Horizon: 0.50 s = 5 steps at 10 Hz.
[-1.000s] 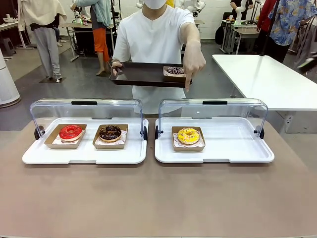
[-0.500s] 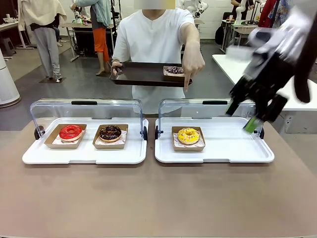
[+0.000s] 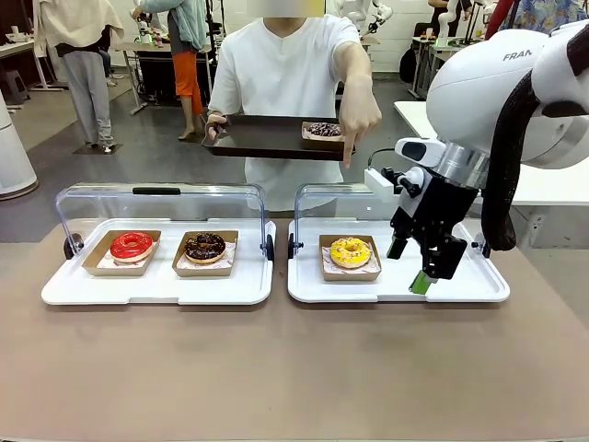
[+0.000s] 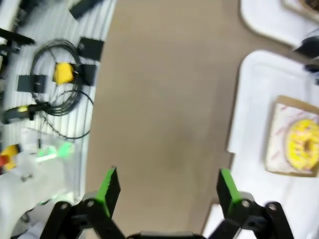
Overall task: Provide the desired donut to the person.
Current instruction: Pick up and lift the Paper togo box containing the Donut pointed at by the person.
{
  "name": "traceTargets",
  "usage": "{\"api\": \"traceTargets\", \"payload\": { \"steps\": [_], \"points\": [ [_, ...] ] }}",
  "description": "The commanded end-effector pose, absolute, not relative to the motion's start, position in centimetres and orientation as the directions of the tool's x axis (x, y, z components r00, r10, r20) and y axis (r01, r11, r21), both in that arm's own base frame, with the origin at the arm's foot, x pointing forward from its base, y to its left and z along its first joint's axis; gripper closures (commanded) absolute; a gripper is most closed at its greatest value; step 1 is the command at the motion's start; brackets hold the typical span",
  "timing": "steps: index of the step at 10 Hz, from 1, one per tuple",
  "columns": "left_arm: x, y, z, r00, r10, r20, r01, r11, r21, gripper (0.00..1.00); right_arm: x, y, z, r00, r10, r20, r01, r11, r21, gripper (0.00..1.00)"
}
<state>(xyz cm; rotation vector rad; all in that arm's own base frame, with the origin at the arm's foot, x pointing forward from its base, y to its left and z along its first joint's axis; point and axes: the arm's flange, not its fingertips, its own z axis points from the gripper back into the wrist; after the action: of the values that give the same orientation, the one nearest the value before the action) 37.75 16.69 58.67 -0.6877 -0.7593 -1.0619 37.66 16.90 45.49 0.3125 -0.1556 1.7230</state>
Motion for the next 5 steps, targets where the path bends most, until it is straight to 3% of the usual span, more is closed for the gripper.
{"api": "traceTargets", "payload": {
  "steps": [1,2,5],
  "points": [
    [37.72,16.78,58.84,0.281,-0.49,0.825,0.937,0.327,-0.125,0.0,38.13,16.0,46.28,-0.111,0.916,0.385,-0.974,-0.178,0.142,0.0],
    [37.72,16.78,58.84,0.281,-0.49,0.825,0.937,0.327,-0.125,0.0,37.66,16.9,45.49,-0.149,0.944,0.294,-0.982,-0.177,0.072,0.0],
    [37.72,16.78,58.84,0.281,-0.49,0.825,0.937,0.327,-0.125,0.0,37.66,16.9,45.49,-0.149,0.944,0.294,-0.982,-0.177,0.072,0.0]
  ]
}}
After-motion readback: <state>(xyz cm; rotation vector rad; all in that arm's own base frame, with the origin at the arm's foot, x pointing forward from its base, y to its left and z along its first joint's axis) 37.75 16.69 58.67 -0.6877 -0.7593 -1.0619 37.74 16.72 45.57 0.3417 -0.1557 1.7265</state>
